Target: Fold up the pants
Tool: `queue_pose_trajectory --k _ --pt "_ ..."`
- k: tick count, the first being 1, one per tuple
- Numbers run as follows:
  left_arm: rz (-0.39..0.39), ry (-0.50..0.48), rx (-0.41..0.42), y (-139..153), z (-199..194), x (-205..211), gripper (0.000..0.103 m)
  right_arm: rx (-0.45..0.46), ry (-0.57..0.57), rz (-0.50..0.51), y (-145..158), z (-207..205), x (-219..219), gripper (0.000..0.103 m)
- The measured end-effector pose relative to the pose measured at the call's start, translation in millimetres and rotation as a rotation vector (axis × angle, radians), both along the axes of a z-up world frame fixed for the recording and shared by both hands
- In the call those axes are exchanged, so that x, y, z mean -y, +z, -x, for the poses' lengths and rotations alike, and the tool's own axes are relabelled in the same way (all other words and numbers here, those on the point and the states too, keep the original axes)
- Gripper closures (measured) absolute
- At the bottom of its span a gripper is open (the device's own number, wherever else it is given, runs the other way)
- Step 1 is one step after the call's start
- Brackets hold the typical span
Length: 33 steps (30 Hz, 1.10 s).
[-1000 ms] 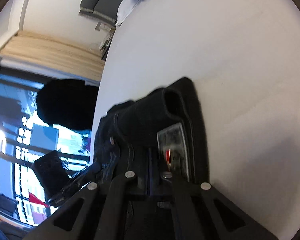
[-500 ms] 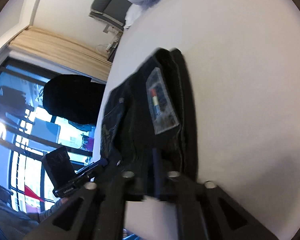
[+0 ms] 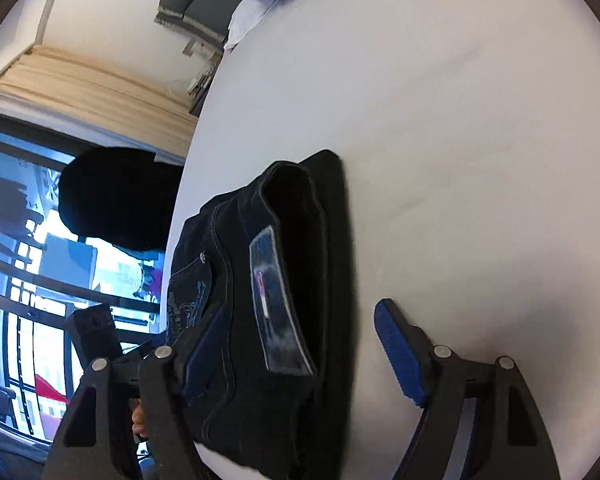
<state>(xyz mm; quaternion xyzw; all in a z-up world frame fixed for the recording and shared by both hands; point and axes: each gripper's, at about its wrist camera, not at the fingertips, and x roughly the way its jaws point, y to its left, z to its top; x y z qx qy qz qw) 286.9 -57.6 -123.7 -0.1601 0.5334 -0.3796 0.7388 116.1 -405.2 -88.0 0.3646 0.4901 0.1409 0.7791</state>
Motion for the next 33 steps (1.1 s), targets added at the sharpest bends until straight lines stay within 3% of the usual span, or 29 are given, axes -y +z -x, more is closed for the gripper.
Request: queue_pose_trajectory --k 3,5,7,9,14,18,23,28,33 --pt "-0.027 0.0 -0.005 -5 -8 8 0.005 -0.015 0.038 0.002 -6 -12 -7 0.029" --pt "-0.05 -0.003 -0.02 -7 -11 7 0.032 -0.028 0.032 0.007 -11 -16 -7 0.04" --pt "-0.066 -0.001 -0.05 -8 -17 8 0.05 -0.043 0.029 0.031 -12 -17 -9 0.059" --pt "-0.077 0.014 -0.062 0 -17 -5 0.059 -0.037 0.031 0.089 -7 -15 -15 0.064" --pt "-0.128 0.015 -0.012 9 -12 6 0.076 0.021 0.057 0.298 26 -12 -44 0.079" --pt "-0.127 0.013 0.031 33 -13 0 0.082 0.11 0.076 0.339 66 -15 -59 0.082" --pt "-0.144 0.057 0.159 81 -33 -31 0.082 0.187 0.094 0.313 94 -54 -71 0.082" --pt "-0.197 0.113 0.228 103 -74 -65 0.082 0.207 0.125 0.29 92 -116 -90 0.083" --pt "-0.235 0.137 0.213 79 -119 -88 0.082 0.162 0.128 0.266 67 -170 -96 0.082"
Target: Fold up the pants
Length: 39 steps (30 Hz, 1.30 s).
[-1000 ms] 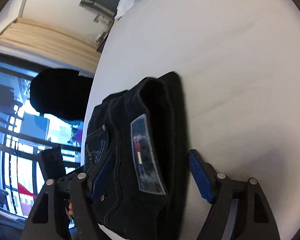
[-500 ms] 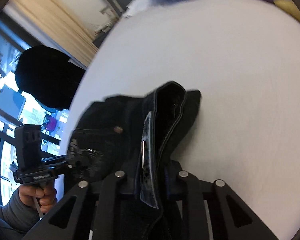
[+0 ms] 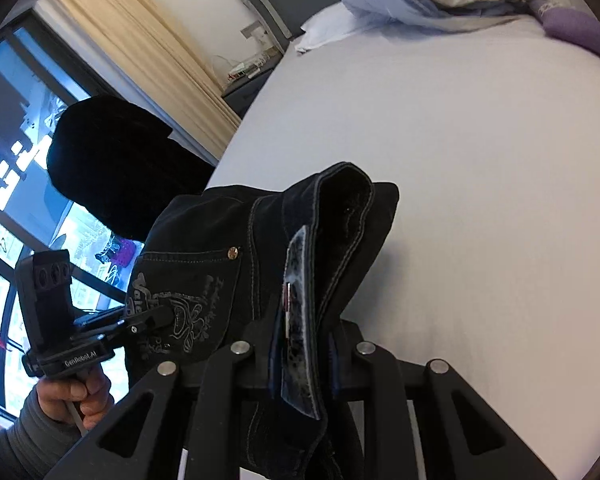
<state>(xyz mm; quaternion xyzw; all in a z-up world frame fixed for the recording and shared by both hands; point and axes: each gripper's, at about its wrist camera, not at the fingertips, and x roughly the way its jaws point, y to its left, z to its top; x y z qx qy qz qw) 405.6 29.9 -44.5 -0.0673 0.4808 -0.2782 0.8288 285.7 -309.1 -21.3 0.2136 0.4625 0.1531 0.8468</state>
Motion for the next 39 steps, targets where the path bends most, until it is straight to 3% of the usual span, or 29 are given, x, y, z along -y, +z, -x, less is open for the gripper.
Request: queue_pose_trajectory --k 5,6,7,8,11,14,15,17,21,23,25,28,31,33,37,39 --pt "-0.023 0.018 -0.059 -49 -25 -8 0.077 -0.085 -0.023 -0.042 -47 -21 8 0.08" --pt "-0.012 0.025 -0.068 -57 -26 -11 0.075 -0.102 -0.043 -0.078 -60 -19 17 0.07" --pt "0.001 0.036 -0.068 -63 -25 -16 0.065 -0.104 -0.057 -0.116 -68 -20 22 0.064" --pt "0.012 0.05 -0.064 -67 -24 -20 0.055 -0.088 -0.065 -0.183 -75 -18 28 0.063" --pt "0.082 0.065 -0.056 -73 -21 -37 0.05 -0.053 -0.086 -0.288 -83 -7 39 0.06" --pt "0.04 0.101 -0.05 -64 -15 -42 0.045 -0.032 -0.148 -0.288 -67 18 42 0.038" --pt "0.023 0.114 -0.001 -50 -4 -45 0.044 -0.005 -0.177 -0.269 -59 23 42 0.029" --pt "-0.026 0.144 0.121 -26 16 -54 0.021 0.064 -0.195 -0.205 -35 48 37 0.026" --pt "-0.201 0.238 0.503 52 94 -41 0.0 0.254 -0.233 0.046 32 109 6 0.015" --pt "-0.3 0.311 0.691 88 141 -34 0.0 0.372 -0.258 0.134 67 139 -5 0.009" --pt "-0.344 0.377 0.83 123 185 -27 0.0 0.518 -0.311 0.22 106 176 -21 0.0" --pt "-0.33 0.477 0.984 165 248 -33 0.0 0.741 -0.389 0.321 161 231 -45 0.0" --pt "-0.259 0.487 1.059 203 295 -38 0.0 0.91 -0.495 0.429 211 282 -61 0.0" --pt "-0.291 0.468 1.076 223 322 -37 0.0 0.997 -0.55 0.496 241 313 -70 0.0" --pt "-0.285 0.432 1.091 256 366 -45 0.0 1.085 -0.566 0.443 280 359 -80 0.0" --pt "-0.255 0.426 1.047 267 378 -50 0.0 1.124 -0.582 0.438 291 377 -86 0.0"
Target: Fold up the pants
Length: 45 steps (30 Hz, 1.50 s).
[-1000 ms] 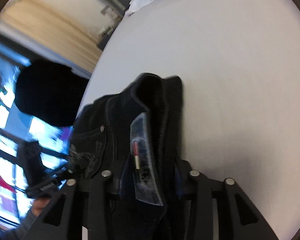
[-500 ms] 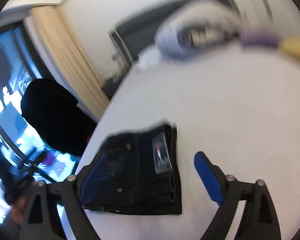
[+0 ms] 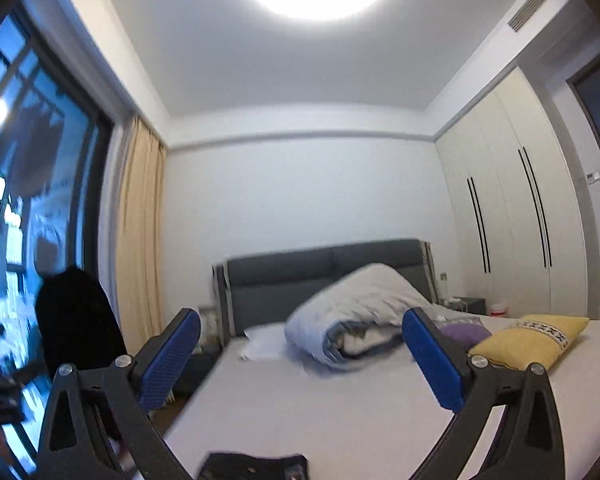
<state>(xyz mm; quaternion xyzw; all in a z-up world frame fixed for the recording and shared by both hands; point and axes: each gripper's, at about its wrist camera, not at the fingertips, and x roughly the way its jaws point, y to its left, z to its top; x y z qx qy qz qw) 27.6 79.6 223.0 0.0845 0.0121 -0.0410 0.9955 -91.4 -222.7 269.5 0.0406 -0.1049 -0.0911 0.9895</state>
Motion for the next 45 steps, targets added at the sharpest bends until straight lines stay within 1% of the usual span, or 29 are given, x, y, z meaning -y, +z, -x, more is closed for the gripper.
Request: queue_pose_trajectory --k 2,3,5,7,8,10,12,15,18,21,24,31,45 --pt "0.015 -0.021 -0.055 9 13 -6 0.0 -0.012 0.013 0.007 4 6 -6 0.0" --pt "0.019 -0.028 -0.081 9 15 -6 0.0 -0.05 0.038 0.01 4 5 -9 0.0" --pt "0.012 0.0 -0.12 11 19 -6 0.0 -0.131 0.067 0.012 1 -2 -11 0.0" --pt "0.01 0.04 -0.204 -1 6 -2 0.0 -0.222 0.053 -0.004 -11 -11 -13 0.0" --pt "0.02 0.063 -0.263 -12 -8 0 0.0 -0.271 0.04 -0.013 -17 -15 -15 0.0" --pt "0.036 0.063 -0.38 -35 -27 3 0.0 -0.353 0.039 -0.032 -34 -22 -19 0.0" --pt "0.045 0.067 -0.492 -61 -42 5 0.0 -0.439 0.001 -0.05 -52 -34 -21 0.0" --pt "0.057 0.072 -0.599 -98 -52 7 0.0 -0.536 -0.008 -0.067 -75 -47 -21 0.0" --pt "0.071 0.049 -0.677 -129 -62 12 0.0 -0.648 -0.031 -0.079 -98 -59 -24 0.0" --pt "0.073 0.043 -0.717 -149 -70 15 0.0 -0.716 -0.024 -0.104 -118 -60 -28 0.0" --pt "0.083 0.041 -0.743 -163 -78 18 0.0 -0.767 -0.021 -0.1 -131 -62 -32 0.0" --pt "0.091 0.047 -0.784 -186 -99 20 0.0 -0.825 -0.006 -0.083 -146 -72 -35 0.0" --pt "0.087 0.054 -0.826 -193 -106 17 0.0 -0.874 0.022 -0.069 -159 -75 -43 0.0"
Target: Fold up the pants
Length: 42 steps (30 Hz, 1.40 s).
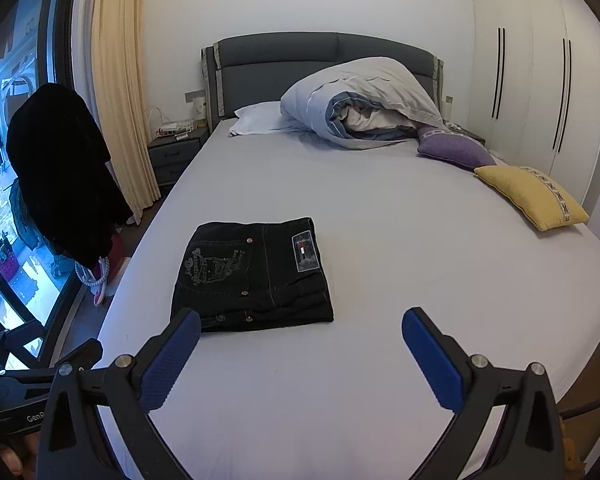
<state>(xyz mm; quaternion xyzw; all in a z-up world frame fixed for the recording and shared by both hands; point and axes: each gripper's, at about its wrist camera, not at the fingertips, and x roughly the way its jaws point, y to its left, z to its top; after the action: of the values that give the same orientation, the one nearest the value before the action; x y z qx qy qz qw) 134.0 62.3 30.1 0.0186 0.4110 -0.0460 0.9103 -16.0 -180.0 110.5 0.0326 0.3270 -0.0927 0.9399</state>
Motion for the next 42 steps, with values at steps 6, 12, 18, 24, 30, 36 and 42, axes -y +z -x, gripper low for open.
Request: queue_pose_trajectory --k 6,12,18,24,30,36,42 --pt "0.0 0.002 -0.01 -5 -5 0 0.0 -0.01 0.007 0.0 -3 -1 -3 0.0" --pt "-0.001 0.002 -0.018 -10 -9 2 0.0 -0.021 0.01 -0.003 -7 -3 -6 0.0" --pt "-0.004 0.006 -0.022 -13 -11 3 0.0 -0.028 0.011 -0.004 -10 -5 -8 0.0" --pt "-0.006 0.002 -0.025 -17 -13 6 0.0 -0.031 0.012 -0.005 -13 -5 -8 0.0" --pt "-0.007 0.0 -0.031 -20 -16 7 0.0 -0.032 0.012 -0.005 -13 -5 -9 0.0" --pt "-0.007 0.001 -0.033 -22 -15 9 0.0 -0.034 0.011 -0.005 -13 -5 -10 0.0" --pt "-0.006 0.0 -0.036 -23 -16 9 0.0 -0.033 0.012 -0.005 -12 -5 -9 0.0"
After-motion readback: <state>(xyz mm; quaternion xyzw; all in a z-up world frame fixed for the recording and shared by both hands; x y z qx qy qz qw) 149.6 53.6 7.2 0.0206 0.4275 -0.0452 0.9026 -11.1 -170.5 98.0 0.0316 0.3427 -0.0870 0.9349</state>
